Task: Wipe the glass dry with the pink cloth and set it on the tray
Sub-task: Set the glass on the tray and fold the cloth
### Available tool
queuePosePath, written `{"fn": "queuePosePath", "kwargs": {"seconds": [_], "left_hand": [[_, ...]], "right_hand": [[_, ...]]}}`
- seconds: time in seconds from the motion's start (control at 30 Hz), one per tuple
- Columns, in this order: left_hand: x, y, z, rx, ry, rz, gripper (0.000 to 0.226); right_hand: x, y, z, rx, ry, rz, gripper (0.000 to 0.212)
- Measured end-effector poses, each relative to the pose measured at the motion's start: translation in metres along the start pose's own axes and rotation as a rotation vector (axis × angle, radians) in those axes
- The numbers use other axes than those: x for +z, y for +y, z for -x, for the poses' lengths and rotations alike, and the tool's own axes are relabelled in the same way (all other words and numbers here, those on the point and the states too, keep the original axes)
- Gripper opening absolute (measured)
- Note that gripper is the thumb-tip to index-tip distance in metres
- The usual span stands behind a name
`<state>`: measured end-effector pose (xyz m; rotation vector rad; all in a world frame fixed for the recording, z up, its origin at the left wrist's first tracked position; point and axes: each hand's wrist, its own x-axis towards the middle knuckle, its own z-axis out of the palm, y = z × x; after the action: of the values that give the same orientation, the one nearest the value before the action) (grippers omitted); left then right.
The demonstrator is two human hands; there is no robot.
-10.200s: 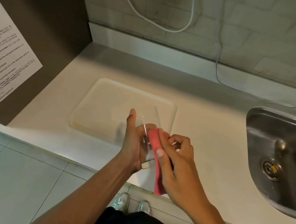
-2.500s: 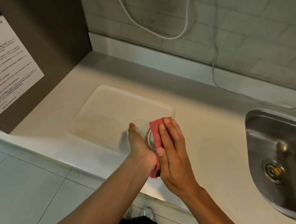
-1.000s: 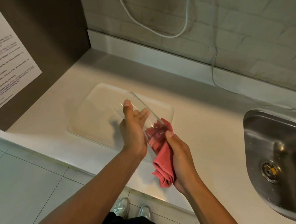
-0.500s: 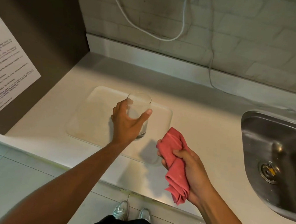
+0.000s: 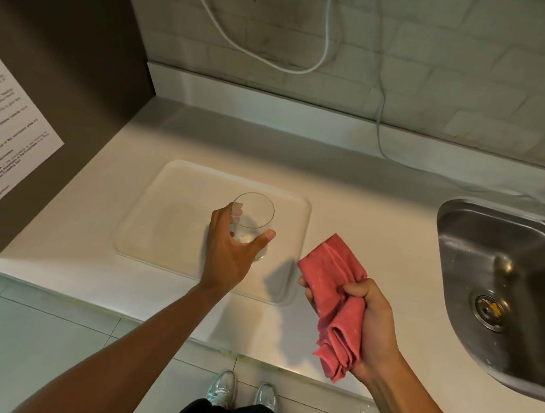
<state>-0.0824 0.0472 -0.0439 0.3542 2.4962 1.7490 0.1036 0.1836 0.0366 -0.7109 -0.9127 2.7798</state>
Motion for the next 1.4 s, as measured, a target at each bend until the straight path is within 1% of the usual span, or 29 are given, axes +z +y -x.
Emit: {"fn": "queuePosePath", "kwargs": {"seconds": [0.1,0.17,0.2,0.23,0.27,0.3,0.33,0.37,0.4,0.43,0.47,0.53,0.57,0.6,0.67,0.73,0.77,0.83,0.87,0.93,0.97,1.03,1.1,1.17,1.23,1.27,1.33,1.4], "left_hand": [[-0.003,-0.003,-0.007,-0.022,-0.059,-0.017,0.088],[-0.006,-0.003,-0.008,-0.055,-0.115,-0.041,0.098],[-0.008,0.0,-0.004,-0.071,-0.111,-0.058,0.105],[-0.012,0.004,0.002,-0.084,-0.072,-0.066,0.109],[-0.017,0.011,0.011,-0.082,-0.005,-0.053,0.107],[-0.023,0.02,0.022,-0.049,0.06,-0.016,0.099],[-0.028,0.029,0.035,0.013,0.092,0.03,0.087],[-0.033,0.038,0.048,0.1,0.076,0.061,0.076],[-0.037,0.047,0.06,0.191,0.016,0.068,0.066],[-0.039,0.056,0.071,0.249,-0.085,0.061,0.058],[-0.039,0.065,0.079,0.253,-0.212,0.055,0.054],[-0.034,0.08,0.087,0.115,-0.449,0.051,0.048],[-0.031,0.084,0.088,0.026,-0.523,0.094,0.044],[-0.029,0.087,0.088,-0.041,-0.559,0.149,0.04],[-0.026,0.092,0.084,-0.069,-0.55,0.206,0.033],[-0.026,0.095,0.081,-0.042,-0.517,0.255,0.027],[-0.027,0.096,0.079,-0.036,-0.511,0.259,0.024],[-0.027,0.097,0.075,-0.026,-0.517,0.227,0.024],[-0.026,0.097,0.074,-0.02,-0.521,0.203,0.022],[-0.024,0.095,0.071,0.002,-0.522,0.178,0.009],[-0.024,0.095,0.071,0.023,-0.525,0.168,0.011],[-0.023,0.096,0.073,0.074,-0.543,0.131,0.027],[-0.024,0.095,0.074,0.075,-0.586,0.093,0.029],[-0.026,0.094,0.073,0.039,-0.678,0.059,0.02],[-0.03,0.097,0.07,0.064,-0.78,-0.049,0.009],[-0.032,0.1,0.068,0.096,-0.837,-0.13,0.008],[-0.034,0.104,0.064,0.14,-0.968,-0.269,0.011],[-0.032,0.104,0.061,0.138,-1.095,-0.349,0.011]], "right_hand": [[0.001,0.002,0.0,0.007,0.034,0.006,0.043],[0.002,0.004,0.0,0.029,0.103,0.035,0.043],[0.003,0.004,0.001,0.041,0.154,0.056,0.039],[0.004,0.003,0.002,0.046,0.196,0.059,0.031],[0.005,0.003,0.004,0.04,0.212,0.043,0.022],[0.006,0.002,0.005,0.026,0.21,0.017,0.019],[0.005,0.002,0.006,0.016,0.202,-0.006,0.019],[0.005,0.002,0.007,0.012,0.19,-0.024,0.02],[0.006,0.002,0.008,0.015,0.178,-0.037,0.021],[0.006,0.003,0.008,0.024,0.159,-0.046,0.021],[0.008,0.004,0.009,0.036,0.139,-0.049,0.022],[0.01,0.006,0.009,0.048,0.095,-0.043,0.025],[0.011,0.008,0.009,0.049,0.069,-0.039,0.028],[0.012,0.009,0.01,0.051,0.049,-0.032,0.031],[0.011,0.011,0.01,0.049,0.037,0.0,0.036],[0.009,0.011,0.011,0.011,0.065,0.101,0.038],[0.007,0.009,0.012,-0.044,0.076,0.203,0.039],[0.005,0.001,0.014,-0.193,0.051,0.493,0.04],[0.005,-0.003,0.016,-0.255,0.037,0.641,0.036],[0.004,-0.01,0.019,-0.336,0.052,0.85,0.032],[0.004,-0.013,0.019,-0.363,0.075,0.909,0.029],[0.004,-0.017,0.02,-0.391,0.102,0.986,0.02],[0.0,-0.022,0.023,-0.372,0.093,1.079,0.019],[-0.008,-0.028,0.028,-0.31,0.06,1.225,0.024],[-0.017,-0.033,0.034,-0.234,0.012,1.36,0.028],[-0.02,-0.037,0.036,-0.183,-0.021,1.384,0.026],[-0.022,-0.042,0.04,-0.04,-0.108,1.33,0.019],[-0.024,-0.048,0.041,0.068,-0.173,1.302,0.017]]}}
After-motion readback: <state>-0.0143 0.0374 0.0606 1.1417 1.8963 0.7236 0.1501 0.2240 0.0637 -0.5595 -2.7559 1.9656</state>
